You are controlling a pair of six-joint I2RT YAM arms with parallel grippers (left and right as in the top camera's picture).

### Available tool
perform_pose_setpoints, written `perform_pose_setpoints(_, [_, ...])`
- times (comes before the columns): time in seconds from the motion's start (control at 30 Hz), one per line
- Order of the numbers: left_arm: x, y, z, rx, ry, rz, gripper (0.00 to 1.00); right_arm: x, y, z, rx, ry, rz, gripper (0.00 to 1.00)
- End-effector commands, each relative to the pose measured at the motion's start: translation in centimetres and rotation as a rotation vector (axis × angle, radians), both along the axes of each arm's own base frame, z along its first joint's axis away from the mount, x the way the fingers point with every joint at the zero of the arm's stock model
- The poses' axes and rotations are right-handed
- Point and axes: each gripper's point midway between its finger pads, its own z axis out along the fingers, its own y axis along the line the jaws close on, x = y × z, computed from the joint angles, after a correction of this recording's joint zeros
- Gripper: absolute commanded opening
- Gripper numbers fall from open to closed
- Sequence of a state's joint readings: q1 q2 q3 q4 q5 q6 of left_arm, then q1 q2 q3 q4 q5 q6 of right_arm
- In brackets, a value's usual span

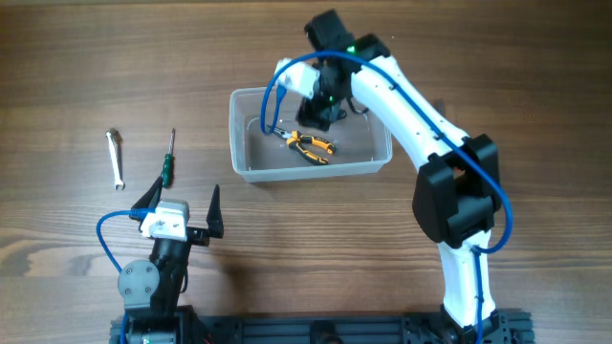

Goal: Pack container
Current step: 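Move the right gripper over the red-handled pliers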

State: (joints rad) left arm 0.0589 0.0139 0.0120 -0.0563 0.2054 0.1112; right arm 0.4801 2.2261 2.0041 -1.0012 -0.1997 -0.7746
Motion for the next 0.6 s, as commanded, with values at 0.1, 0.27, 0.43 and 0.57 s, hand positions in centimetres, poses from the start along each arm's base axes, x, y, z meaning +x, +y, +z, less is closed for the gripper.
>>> perform_pose_setpoints(0.1, [0.0,-0.1,-0.2,0.012,-0.001,-0.002,1.0,6.0,-6.6,8.4,-0.049,-0.218,-0.335,1.0])
perform_pose_setpoints(0.27, [0.0,-0.1,-0.2,0.012,-0.001,-0.002,1.0,5.3,-12.5,12.4,-0.04,-0.21,-0.476,1.0])
perform_pose_setpoints(0.43, [0.0,-0.1,-0.2,0.012,-0.001,-0.002,1.0,2.8,-19.7,15.0,-0.038,-0.144,-0.695,1.0])
perform_pose_setpoints(0.57, [0.0,-0.1,-0.2,0.012,-0.001,-0.002,1.0,0.6,-23.8,15.8,-0.036,-0.079,-0.777,1.0])
